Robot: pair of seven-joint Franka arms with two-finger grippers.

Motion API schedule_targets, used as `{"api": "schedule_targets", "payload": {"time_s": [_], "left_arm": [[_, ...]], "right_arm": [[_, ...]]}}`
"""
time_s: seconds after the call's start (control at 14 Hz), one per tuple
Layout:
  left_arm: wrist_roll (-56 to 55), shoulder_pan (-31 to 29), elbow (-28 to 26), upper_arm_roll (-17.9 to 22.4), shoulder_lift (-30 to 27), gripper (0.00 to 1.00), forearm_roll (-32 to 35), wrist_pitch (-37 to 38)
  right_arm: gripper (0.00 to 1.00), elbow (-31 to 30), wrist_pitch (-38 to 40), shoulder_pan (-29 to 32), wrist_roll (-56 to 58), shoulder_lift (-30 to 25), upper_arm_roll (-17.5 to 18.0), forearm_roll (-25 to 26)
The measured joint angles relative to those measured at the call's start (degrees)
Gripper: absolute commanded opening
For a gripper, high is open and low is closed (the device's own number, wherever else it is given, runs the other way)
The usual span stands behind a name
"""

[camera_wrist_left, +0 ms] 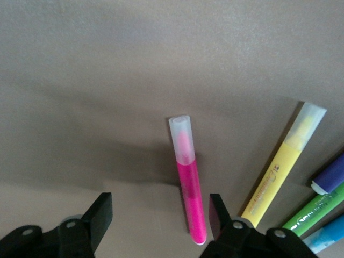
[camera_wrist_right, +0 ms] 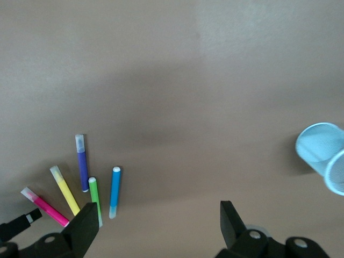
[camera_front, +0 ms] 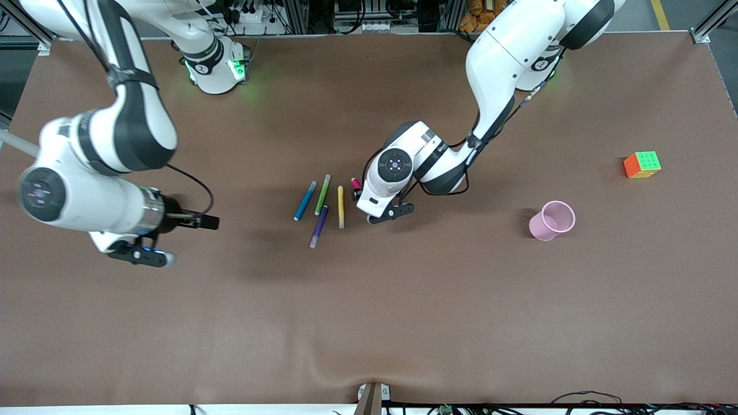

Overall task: Place pink and blue markers in matching cups
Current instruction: 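Lower the left gripper onto the pink marker while the right gripper reaches the markers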

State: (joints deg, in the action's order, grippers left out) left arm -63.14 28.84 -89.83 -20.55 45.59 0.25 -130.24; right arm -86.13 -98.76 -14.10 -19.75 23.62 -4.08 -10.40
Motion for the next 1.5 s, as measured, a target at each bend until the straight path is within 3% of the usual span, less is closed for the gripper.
{"api": "schedule_targets", "payload": {"time_s": [0.72, 1.0, 1.5], "left_arm": [[-0.9, 0.2, 2.5, 0.2, 2.8, 0.56, 0.0, -2.6], [-2.3, 0.2, 2.7, 0.7, 3.1, 0.53, 0.0, -2.6], [-2.6, 0.3, 4.1, 0.8, 4.4, 0.50, 0.0, -2.8]], "right_arm": [[1.00, -3.2, -4.6, -2.7, -6.4, 1.0, 0.0, -0.7], [0.95, -4.1, -6.0, -3.9, -7.8, 1.0, 0.0, -0.7], [0.88, -11.9, -18.9, -8.5, -13.7, 3.2, 0.0, -0.8]]}}
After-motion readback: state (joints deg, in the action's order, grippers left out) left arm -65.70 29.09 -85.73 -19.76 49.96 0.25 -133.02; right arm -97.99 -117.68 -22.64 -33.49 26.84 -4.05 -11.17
